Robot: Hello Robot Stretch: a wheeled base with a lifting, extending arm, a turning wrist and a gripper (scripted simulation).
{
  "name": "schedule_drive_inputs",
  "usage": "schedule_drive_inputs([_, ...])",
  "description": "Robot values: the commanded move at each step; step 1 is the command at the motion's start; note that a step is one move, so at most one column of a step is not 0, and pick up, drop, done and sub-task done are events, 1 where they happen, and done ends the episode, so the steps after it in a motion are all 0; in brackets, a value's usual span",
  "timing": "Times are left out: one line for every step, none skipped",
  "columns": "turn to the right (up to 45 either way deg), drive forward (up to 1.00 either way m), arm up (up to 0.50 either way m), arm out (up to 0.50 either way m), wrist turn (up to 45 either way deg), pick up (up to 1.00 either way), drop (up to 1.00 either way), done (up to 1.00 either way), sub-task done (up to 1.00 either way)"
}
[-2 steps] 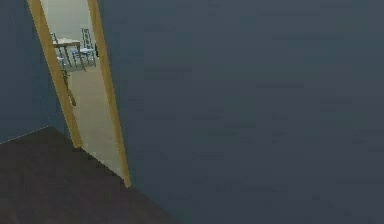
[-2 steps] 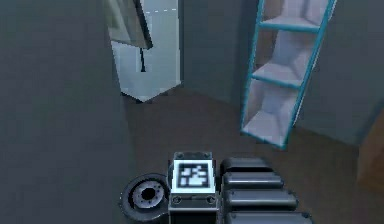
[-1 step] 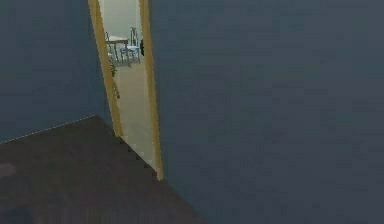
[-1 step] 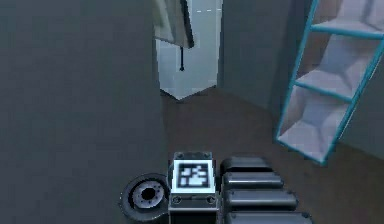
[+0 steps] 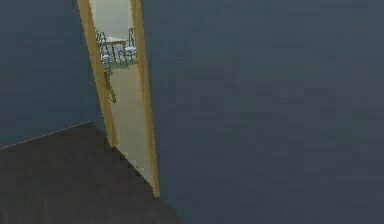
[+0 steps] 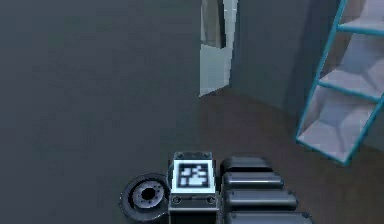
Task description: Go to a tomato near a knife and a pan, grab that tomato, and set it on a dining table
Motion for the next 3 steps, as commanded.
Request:
schedule_drive_inputs([-39.0,0.0,0.0,0.0,0.0,0.0,0.0,0.0,0.0])
schedule_drive_inputs([0.0,1.0,0.0,0.0,0.0,0.0,0.0,0.0,0.0])
schedule_drive_inputs([-3.0,0.0,0.0,0.0,0.0,0.0,0.0,0.0,0.0])
